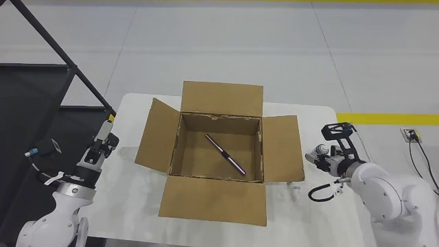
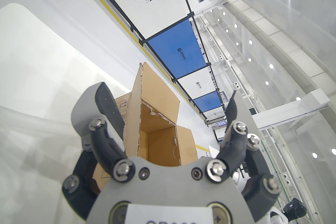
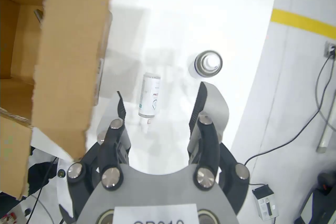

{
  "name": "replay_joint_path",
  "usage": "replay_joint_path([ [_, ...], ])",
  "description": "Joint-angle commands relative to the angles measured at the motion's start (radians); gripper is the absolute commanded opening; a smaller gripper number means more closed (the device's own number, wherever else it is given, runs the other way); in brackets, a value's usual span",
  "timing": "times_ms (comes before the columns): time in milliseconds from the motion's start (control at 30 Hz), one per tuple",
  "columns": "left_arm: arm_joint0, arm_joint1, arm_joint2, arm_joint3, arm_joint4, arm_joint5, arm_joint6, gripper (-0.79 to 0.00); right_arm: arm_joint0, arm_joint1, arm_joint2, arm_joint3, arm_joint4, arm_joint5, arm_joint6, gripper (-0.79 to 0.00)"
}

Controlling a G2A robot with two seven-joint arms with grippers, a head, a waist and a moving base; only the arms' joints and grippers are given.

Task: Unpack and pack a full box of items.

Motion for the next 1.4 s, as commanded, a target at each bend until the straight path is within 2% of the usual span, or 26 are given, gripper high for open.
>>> replay_joint_path([
  [0,0.000,0.000,0.000,0.000,0.000,0.000,0.000,0.000,0.016,0.000,-0.030,-0.076,-0.072,0.025,0.016,0.000],
  [133,0.000,0.000,0.000,0.000,0.000,0.000,0.000,0.000,0.075,-0.004,-0.118,-0.166,-0.160,0.046,0.030,0.000],
  [233,0.000,0.000,0.000,0.000,0.000,0.000,0.000,0.000,0.150,-0.009,-0.195,-0.158,-0.150,-0.003,0.043,0.000],
  [400,0.012,-0.001,-0.014,0.004,-0.016,0.000,0.023,0.000,0.333,-0.029,-0.350,-0.009,-0.049,-0.094,0.066,0.000],
  [567,0.029,0.000,-0.047,0.010,-0.032,-0.007,0.035,0.000,0.517,-0.066,-0.525,0.209,0.047,-0.144,0.059,0.000],
  [733,0.037,0.002,-0.078,0.016,-0.050,-0.008,0.041,0.000,0.669,-0.122,-0.711,0.432,0.130,-0.174,0.027,0.000],
  [933,0.041,0.003,-0.093,0.022,-0.058,-0.010,0.038,0.000,0.789,-0.202,-0.889,0.674,0.231,-0.209,-0.043,0.000],
  [1167,0.042,0.005,-0.091,0.021,-0.057,-0.011,0.029,0.000,0.867,-0.303,-1.040,0.932,0.289,-0.201,-0.109,0.000],
  [1367,0.042,0.005,-0.091,0.020,-0.057,-0.011,0.027,0.000,0.892,-0.389,-1.125,1.121,0.296,-0.163,-0.191,-0.055],
])
